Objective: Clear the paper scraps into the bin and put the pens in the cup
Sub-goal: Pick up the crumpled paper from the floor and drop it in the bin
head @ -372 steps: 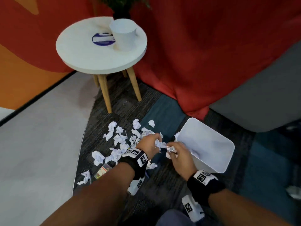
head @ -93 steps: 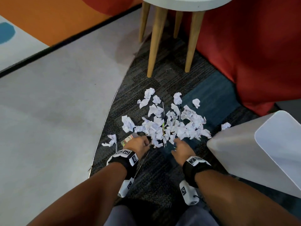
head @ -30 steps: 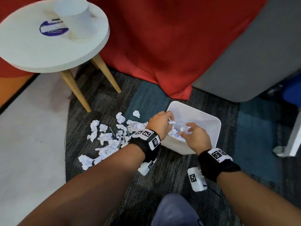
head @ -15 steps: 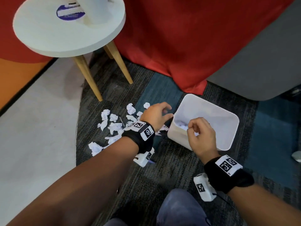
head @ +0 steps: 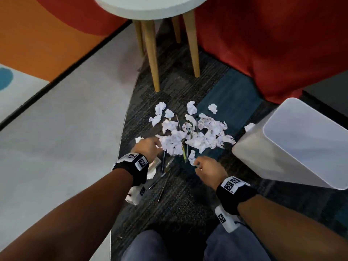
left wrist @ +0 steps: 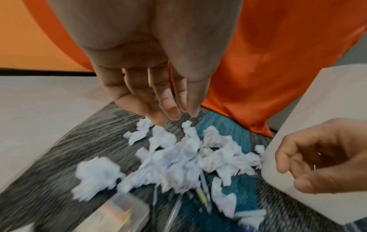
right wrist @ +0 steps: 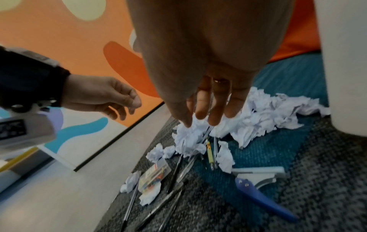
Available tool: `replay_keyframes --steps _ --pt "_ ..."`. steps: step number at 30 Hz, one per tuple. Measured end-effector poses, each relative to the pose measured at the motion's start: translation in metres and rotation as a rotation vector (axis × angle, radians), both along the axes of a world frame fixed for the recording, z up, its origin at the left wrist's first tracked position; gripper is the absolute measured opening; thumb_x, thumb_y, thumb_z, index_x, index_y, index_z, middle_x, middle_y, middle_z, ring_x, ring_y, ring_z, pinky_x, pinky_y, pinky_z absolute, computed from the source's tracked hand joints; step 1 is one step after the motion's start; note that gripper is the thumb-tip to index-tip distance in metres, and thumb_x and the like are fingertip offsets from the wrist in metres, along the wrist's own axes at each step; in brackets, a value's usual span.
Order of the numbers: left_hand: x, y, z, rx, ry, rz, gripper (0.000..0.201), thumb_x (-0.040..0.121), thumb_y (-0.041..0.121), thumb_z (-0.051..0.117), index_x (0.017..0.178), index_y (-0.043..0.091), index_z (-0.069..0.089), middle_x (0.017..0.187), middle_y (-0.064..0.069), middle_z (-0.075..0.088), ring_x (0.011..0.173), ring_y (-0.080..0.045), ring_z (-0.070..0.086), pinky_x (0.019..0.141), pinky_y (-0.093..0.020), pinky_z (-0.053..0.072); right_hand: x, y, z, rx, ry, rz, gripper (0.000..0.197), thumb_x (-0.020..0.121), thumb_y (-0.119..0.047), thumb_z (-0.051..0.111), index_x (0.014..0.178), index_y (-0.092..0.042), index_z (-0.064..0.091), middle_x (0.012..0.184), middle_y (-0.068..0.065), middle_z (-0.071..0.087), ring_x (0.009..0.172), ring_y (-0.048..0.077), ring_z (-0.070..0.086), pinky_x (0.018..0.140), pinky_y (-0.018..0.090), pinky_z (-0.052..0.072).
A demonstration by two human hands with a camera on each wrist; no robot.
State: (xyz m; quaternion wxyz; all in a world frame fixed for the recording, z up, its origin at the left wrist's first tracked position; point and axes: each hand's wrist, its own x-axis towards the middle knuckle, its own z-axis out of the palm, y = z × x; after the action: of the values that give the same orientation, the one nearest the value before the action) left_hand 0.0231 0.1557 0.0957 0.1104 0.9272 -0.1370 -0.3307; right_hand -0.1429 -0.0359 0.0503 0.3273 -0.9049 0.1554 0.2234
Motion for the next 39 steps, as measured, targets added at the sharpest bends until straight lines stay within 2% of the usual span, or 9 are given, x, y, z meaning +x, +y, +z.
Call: replay_keyframes --steps 5,10,13,15,21,28,32,35,39 --pt "-0.019 0.059 -0.047 0.099 0.029 0.022 0.011 0.086 0.033 0.062 0.094 0.025 0.064 0.108 -0.006 0.068 0.103 -0.028 0.062 0.078 -0.029 0.044 0.009 0.025 -0.045 -0.092 0.152 0.065 0.023 0.09 -0.032 0.061 0.112 -0.024 0.057 0.118 0.005 0.059 0.101 0.025 0.06 0.084 0.036 0.051" --pt "-0.035 0.087 -0.087 0.123 0.04 0.038 0.023 0.089 0.03 0.057 0.104 0.013 0.063 0.107 -0.012 0.068 0.099 -0.034 0.064 0.081 -0.035 0.05 0.014 0.035 -0.075 -0.199 0.251 0.105 0.04 0.091 -0.032 0.061 0.13 -0.032 0.053 0.156 0.007 0.015 0.135 0.036 0.032 0.104 0.044 0.043" --pt "-0.044 0.095 -0.106 0.138 0.1 -0.023 0.018 0.088 0.024 0.056 0.098 0.013 0.067 0.101 -0.013 0.07 0.096 -0.033 0.065 0.075 -0.033 0.05 0.02 0.036 -0.092 -0.212 0.296 0.175 0.053 0.092 -0.032 0.061 0.141 -0.038 0.043 0.161 0.007 -0.008 0.141 0.043 0.024 0.109 0.046 0.039" --pt "-0.048 0.101 -0.115 0.138 0.135 -0.054 0.015 0.087 0.023 0.058 0.095 0.015 0.068 0.1 -0.011 0.07 0.095 -0.031 0.065 0.077 -0.034 0.052 0.026 0.038 -0.101 -0.198 0.344 0.195 0.061 0.092 -0.03 0.061 0.147 -0.034 0.036 0.162 0.005 -0.011 0.143 0.042 0.021 0.111 0.046 0.037" --pt "-0.048 0.119 -0.123 0.093 0.046 0.029 0.039 0.083 0.021 0.069 0.114 0.009 0.049 0.117 -0.014 0.046 0.104 -0.037 0.054 0.086 -0.038 0.045 0.036 0.039 -0.103 -0.186 0.328 0.12 0.065 0.092 -0.015 0.062 0.149 -0.008 0.03 0.154 0.012 0.024 0.134 0.033 0.041 0.11 0.04 0.037" --pt "-0.013 0.122 -0.132 0.08 -0.126 0.102 0.051 0.081 0.01 0.064 0.125 0.026 0.044 0.132 -0.011 0.032 0.117 -0.037 0.039 0.091 -0.046 0.047 0.014 0.042 -0.076 -0.129 0.104 -0.051 0.036 0.092 -0.008 0.06 0.127 -0.006 0.062 0.133 0.014 0.056 0.119 0.03 0.055 0.104 0.033 0.042" --pt "0.003 0.122 -0.147 0.181 0.007 0.094 0.073 0.087 0.002 0.053 0.142 0.042 0.027 0.154 -0.005 0.007 0.136 -0.044 0.022 0.102 -0.051 0.043 -0.002 0.042 -0.06 -0.071 0.043 -0.101 0.024 0.088 -0.01 0.067 0.111 -0.011 0.07 0.115 0.012 0.065 0.099 0.027 0.062 0.09 0.033 0.049" --pt "0.008 0.121 -0.155 0.205 0.085 0.156 0.069 0.088 0.004 0.051 0.144 0.036 0.026 0.151 -0.012 0.012 0.132 -0.046 0.031 0.106 -0.053 0.038 -0.008 0.04 -0.056 -0.041 -0.004 -0.123 0.033 0.086 -0.007 0.066 0.118 -0.016 0.065 0.112 0.007 0.067 0.093 0.024 0.065 0.085 0.03 0.05" --pt "0.006 0.129 -0.165 0.185 0.093 0.232 0.047 0.089 0.007 0.05 0.133 0.02 0.041 0.135 -0.019 0.029 0.115 -0.047 0.049 0.101 -0.049 0.042 -0.017 0.045 -0.056 -0.05 0.021 -0.103 0.048 0.091 -0.01 0.062 0.137 -0.019 0.054 0.119 0.004 0.065 0.109 0.023 0.06 0.093 0.03 0.045"
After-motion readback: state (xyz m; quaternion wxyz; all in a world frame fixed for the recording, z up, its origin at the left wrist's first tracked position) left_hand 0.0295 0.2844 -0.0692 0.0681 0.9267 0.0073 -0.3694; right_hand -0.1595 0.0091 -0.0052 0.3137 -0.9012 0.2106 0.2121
